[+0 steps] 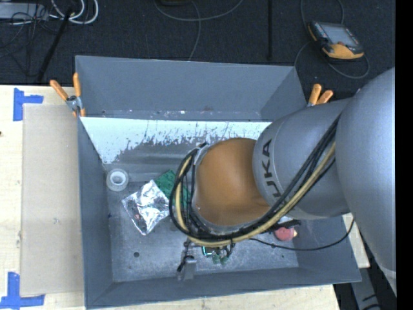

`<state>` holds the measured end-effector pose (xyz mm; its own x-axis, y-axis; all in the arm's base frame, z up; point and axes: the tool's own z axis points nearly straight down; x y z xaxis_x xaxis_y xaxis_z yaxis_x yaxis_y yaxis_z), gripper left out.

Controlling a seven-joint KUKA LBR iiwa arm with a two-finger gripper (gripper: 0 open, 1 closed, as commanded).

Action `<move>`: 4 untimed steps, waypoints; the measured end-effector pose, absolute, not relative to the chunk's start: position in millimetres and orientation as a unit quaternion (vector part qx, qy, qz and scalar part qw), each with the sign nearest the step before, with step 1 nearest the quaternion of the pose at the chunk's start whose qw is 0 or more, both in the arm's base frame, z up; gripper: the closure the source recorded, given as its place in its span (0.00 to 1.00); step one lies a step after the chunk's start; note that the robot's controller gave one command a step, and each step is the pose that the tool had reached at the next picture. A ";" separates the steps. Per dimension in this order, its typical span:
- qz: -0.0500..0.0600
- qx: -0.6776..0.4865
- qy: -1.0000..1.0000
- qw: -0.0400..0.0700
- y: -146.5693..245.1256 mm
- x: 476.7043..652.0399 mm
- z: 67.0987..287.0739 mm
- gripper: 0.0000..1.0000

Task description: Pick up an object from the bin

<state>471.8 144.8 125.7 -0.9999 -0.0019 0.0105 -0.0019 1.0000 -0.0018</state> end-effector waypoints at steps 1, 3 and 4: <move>-0.001 0.137 -0.991 -0.002 153.4 591.6 69.0 0.00; 0.000 0.411 -0.912 -0.001 171.9 590.6 99.8 0.00; -0.001 0.541 -0.841 0.000 190.1 592.7 68.7 0.00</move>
Offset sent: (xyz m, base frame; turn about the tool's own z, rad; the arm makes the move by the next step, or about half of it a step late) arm 0.1187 0.0078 -0.0557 -0.2729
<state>592.7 190.1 68.7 -0.4146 -0.9100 -0.0018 -0.9100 0.4145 0.0016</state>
